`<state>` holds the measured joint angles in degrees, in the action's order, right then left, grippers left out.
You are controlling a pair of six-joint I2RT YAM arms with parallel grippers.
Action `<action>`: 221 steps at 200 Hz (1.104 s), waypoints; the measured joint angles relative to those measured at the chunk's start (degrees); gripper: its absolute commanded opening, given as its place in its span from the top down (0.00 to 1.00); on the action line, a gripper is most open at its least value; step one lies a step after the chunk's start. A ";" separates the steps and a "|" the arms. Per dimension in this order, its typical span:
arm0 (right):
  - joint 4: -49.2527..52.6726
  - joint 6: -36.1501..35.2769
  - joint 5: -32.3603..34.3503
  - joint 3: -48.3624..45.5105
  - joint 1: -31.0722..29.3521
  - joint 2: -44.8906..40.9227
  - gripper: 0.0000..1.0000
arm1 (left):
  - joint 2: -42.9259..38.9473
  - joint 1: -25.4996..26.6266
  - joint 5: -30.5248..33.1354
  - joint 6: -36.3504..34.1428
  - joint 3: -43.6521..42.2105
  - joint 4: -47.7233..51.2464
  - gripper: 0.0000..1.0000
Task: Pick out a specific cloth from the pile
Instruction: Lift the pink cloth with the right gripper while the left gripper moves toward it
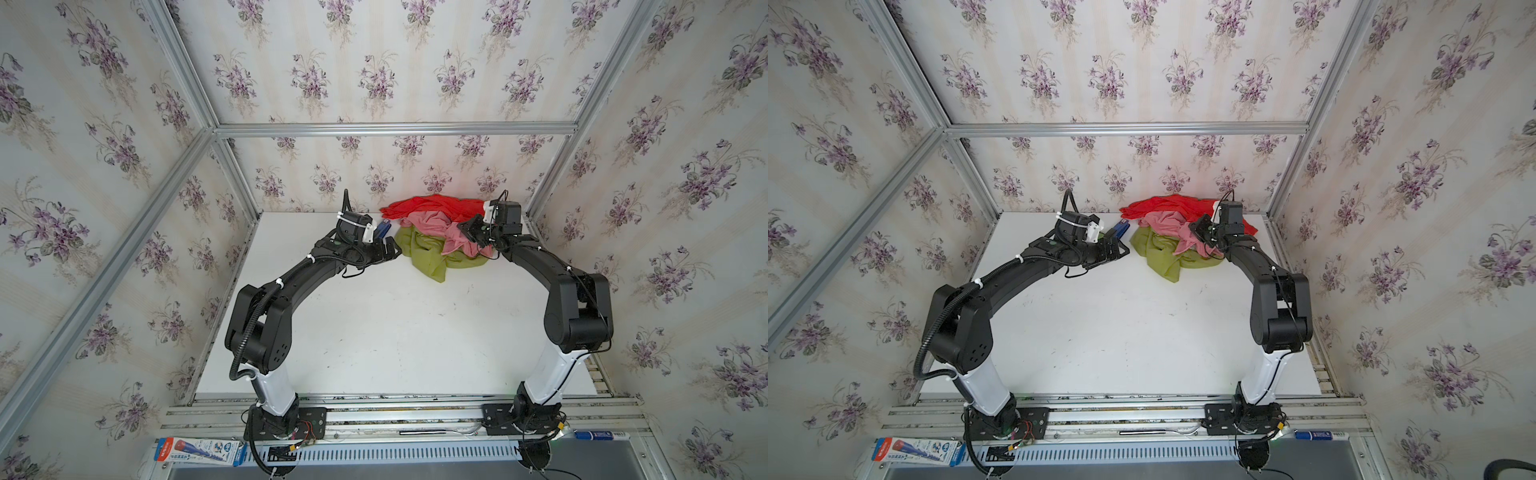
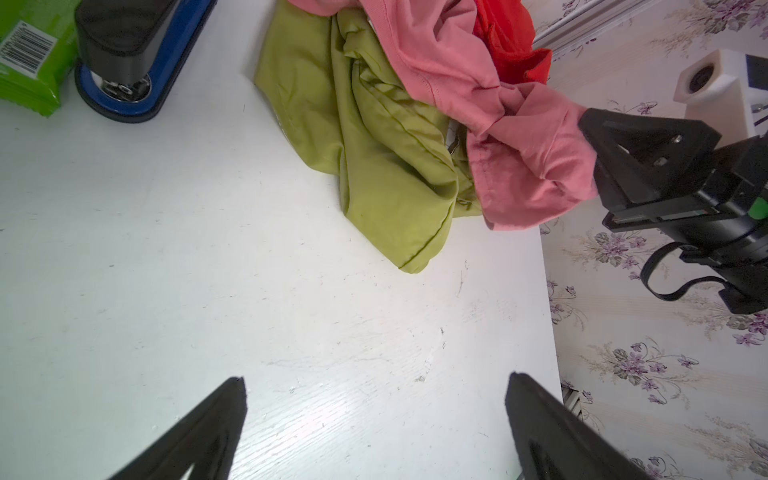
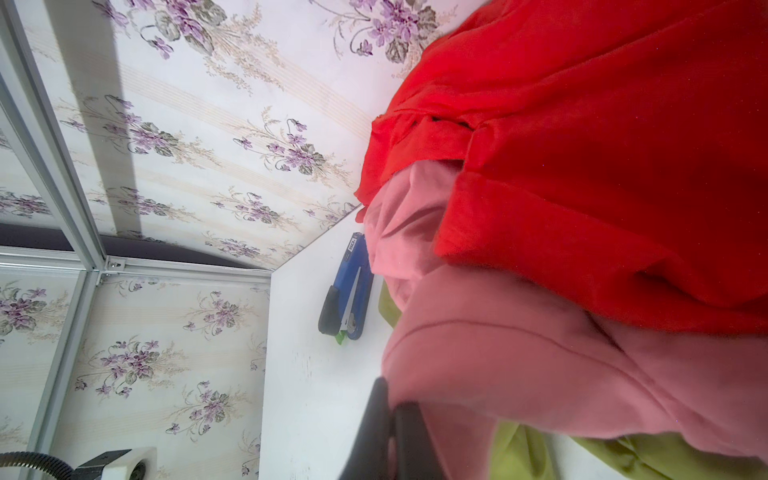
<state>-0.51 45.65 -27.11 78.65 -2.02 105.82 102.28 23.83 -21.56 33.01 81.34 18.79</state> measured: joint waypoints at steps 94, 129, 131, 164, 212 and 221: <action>-0.37 1.38 -0.04 2.73 0.00 -1.75 0.98 | -0.50 -0.02 0.31 0.00 -0.13 0.00 0.00; -0.39 1.42 -0.07 4.22 -0.07 -1.97 0.99 | -0.57 -0.02 0.28 0.00 -0.09 0.02 0.00; -0.42 1.44 -0.04 4.26 -0.07 -1.99 0.99 | -0.59 -0.02 0.31 0.00 -0.09 0.02 0.00; -0.15 1.44 -0.04 4.94 -0.07 -2.51 1.00 | -1.18 0.04 0.52 -0.35 -0.09 0.00 0.00; -0.28 2.08 -0.02 5.70 -0.20 -3.04 1.00 | -1.60 0.11 1.44 -0.92 -0.09 0.02 0.00; -0.26 2.10 -0.02 5.70 -0.22 -3.13 1.00 | -1.60 0.26 1.64 -1.05 -0.02 0.02 0.00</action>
<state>-0.78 47.75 -27.14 84.36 -2.24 102.69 100.68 24.10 -19.92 31.97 81.32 18.81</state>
